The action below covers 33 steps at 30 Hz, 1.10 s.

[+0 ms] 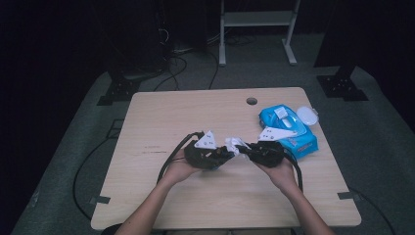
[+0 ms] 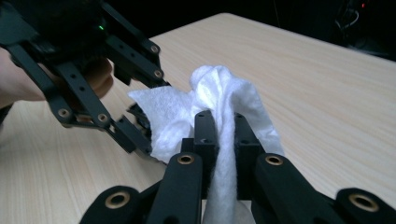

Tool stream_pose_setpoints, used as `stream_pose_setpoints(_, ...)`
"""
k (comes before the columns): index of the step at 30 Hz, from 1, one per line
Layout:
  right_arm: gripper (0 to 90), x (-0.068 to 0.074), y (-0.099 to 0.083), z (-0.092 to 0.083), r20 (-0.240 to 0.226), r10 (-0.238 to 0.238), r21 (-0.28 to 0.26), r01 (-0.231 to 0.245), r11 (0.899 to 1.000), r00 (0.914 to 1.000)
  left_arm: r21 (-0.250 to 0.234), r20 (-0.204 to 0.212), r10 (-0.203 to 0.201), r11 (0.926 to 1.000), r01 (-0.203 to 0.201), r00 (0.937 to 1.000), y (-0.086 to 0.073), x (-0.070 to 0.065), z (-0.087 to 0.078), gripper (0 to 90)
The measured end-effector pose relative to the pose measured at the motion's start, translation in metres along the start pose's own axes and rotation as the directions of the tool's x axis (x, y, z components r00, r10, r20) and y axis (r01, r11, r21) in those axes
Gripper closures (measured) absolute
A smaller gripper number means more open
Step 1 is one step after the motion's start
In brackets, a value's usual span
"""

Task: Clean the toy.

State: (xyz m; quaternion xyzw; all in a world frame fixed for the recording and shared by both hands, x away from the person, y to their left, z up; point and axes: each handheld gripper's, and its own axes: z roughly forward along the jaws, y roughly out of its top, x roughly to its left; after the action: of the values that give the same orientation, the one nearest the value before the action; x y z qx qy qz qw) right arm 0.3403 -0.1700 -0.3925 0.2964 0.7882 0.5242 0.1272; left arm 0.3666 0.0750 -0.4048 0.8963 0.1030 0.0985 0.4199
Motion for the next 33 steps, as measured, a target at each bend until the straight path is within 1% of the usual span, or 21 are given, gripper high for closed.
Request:
stream_pose_setpoints(1, 83.4, 0.002, 0.002, -0.001, -0.007, -0.006, -0.003, 0.006, 1.000, 1.0000, -0.001, -0.001, -0.002, 1.0000, 0.002, 1.0000, 0.000, -0.001, 0.000, 58.3)
stream_pose_setpoints(4, 83.4, 0.006, 0.006, 0.000, -0.005, -0.034, -0.007, 0.034, 0.999, 0.9994, 0.001, -0.001, -0.001, 1.0000, 0.001, 1.0000, 0.001, -0.001, 0.000, 58.3)
stream_pose_setpoints(6, 83.5, 0.004, 0.003, 0.000, 0.000, -0.027, 0.002, 0.027, 1.000, 0.9996, 0.007, -0.003, 0.006, 1.0000, -0.006, 1.0000, 0.000, -0.001, -0.001, 58.3)
stream_pose_setpoints(11, 83.4, -0.006, -0.007, 0.003, 0.024, 0.005, 0.034, -0.006, 0.999, 0.9997, 0.003, -0.004, -0.002, 1.0000, 0.002, 1.0000, 0.000, 0.000, -0.001, 58.3)
stream_pose_setpoints(12, 83.5, -0.006, -0.008, 0.003, 0.022, 0.013, 0.033, -0.013, 0.999, 0.9997, 0.003, -0.004, 0.001, 1.0000, -0.001, 1.0000, 0.000, 0.000, -0.001, 58.4)
stream_pose_setpoints(14, 83.4, -0.004, -0.006, 0.002, 0.023, 0.006, 0.026, -0.006, 1.000, 0.9997, -0.001, -0.001, 0.000, 1.0000, 0.000, 1.0000, 0.000, 0.000, -0.001, 58.3)
stream_pose_setpoints(16, 83.4, -0.001, -0.001, 0.000, 0.004, 0.002, 0.000, -0.002, 1.000, 1.0000, -0.003, -0.003, 0.000, 1.0000, 0.000, 1.0000, 0.000, -0.001, 0.000, 58.3)
stream_pose_setpoints(17, 83.4, 0.001, 0.002, -0.001, -0.002, -0.006, -0.002, 0.006, 1.000, 1.0000, -0.003, -0.002, 0.000, 1.0000, 0.000, 1.0000, 0.000, -0.001, 0.000, 58.3)
stream_pose_setpoints(19, 83.4, 0.004, 0.003, -0.001, 0.002, -0.024, -0.005, 0.024, 1.000, 0.9997, 0.001, -0.004, 0.004, 1.0000, -0.004, 1.0000, 0.001, -0.001, 0.000, 58.3)
stream_pose_setpoints(20, 83.4, 0.004, 0.002, 0.000, 0.003, -0.024, -0.001, 0.024, 1.000, 0.9997, 0.007, -0.006, 0.008, 0.9999, -0.008, 0.9999, 0.000, -0.001, -0.001, 58.4)
stream_pose_setpoints(22, 83.4, 0.000, -0.001, 0.001, 0.011, -0.012, 0.007, 0.012, 1.000, 0.9999, 0.002, -0.006, -0.001, 1.0000, 0.001, 1.0000, 0.000, -0.001, -0.001, 58.3)
stream_pose_setpoints(27, 83.4, -0.010, -0.012, 0.004, 0.024, 0.030, 0.042, -0.031, 0.999, 0.9993, -0.004, -0.005, 0.001, 1.0000, -0.001, 1.0000, 0.000, 0.001, -0.003, 58.3)
stream_pose_setpoints(30, 83.4, -0.006, -0.007, 0.002, 0.017, 0.027, 0.023, -0.027, 0.999, 0.9995, -0.006, -0.001, -0.001, 1.0000, 0.001, 1.0000, 0.000, 0.001, -0.002, 58.3)
stream_pose_setpoints(33, 83.4, -0.001, -0.001, -0.001, -0.004, 0.013, -0.007, -0.013, 1.000, 0.9999, -0.007, -0.004, -0.001, 1.0000, 0.001, 1.0000, 0.000, 0.000, -0.002, 58.3)
